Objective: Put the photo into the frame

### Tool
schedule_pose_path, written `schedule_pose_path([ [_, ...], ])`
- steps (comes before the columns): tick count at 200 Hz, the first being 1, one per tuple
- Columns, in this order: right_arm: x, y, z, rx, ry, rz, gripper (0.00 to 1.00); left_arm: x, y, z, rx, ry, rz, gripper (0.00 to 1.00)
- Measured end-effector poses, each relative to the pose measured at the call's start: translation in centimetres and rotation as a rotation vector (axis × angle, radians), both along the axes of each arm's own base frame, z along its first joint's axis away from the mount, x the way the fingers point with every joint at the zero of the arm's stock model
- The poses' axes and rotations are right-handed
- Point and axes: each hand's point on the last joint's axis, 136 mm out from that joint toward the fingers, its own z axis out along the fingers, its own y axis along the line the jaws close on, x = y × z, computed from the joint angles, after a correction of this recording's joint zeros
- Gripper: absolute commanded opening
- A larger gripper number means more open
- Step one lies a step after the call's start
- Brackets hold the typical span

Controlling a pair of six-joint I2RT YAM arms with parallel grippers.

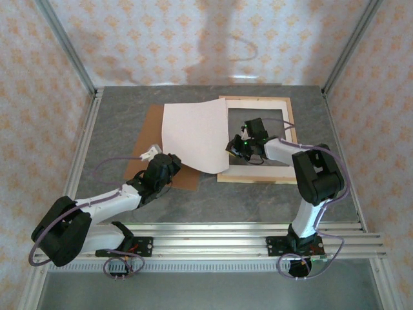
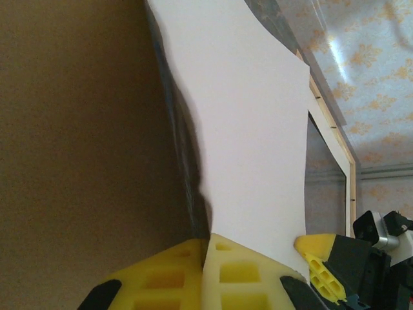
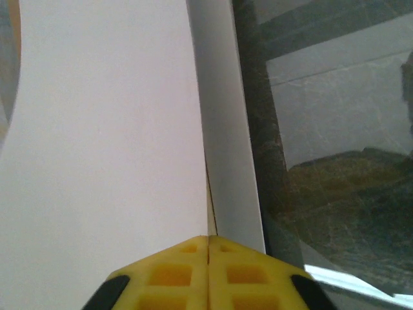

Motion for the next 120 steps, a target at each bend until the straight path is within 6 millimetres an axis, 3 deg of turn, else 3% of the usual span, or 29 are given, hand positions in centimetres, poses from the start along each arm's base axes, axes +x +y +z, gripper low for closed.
schedule_pose_path([
  [10, 0.2, 0.0, 0.3, -0.011, -0.01, 0.013, 0.0, 0.0, 0.0, 0.0, 0.001, 0.001, -0.003, 0.27],
  [32, 0.6, 0.0, 1.1, -0.048, -0.045, 0.053, 0.0, -0.1, -0.1, -0.1, 0.003, 0.004, -0.006, 0.78],
  [46, 0.8, -0.3, 1.4, -0.083, -0.062, 0.071, 0.0, -0.1, 0.0, -0.2, 0.007, 0.01, -0.005, 0.98],
  [120, 1.3, -5.0, 2.5, -0.205, -0.077, 0.046, 0.0, 0.9, 0.1, 0.8, 0.038, 0.014, 0.003, 1.0],
])
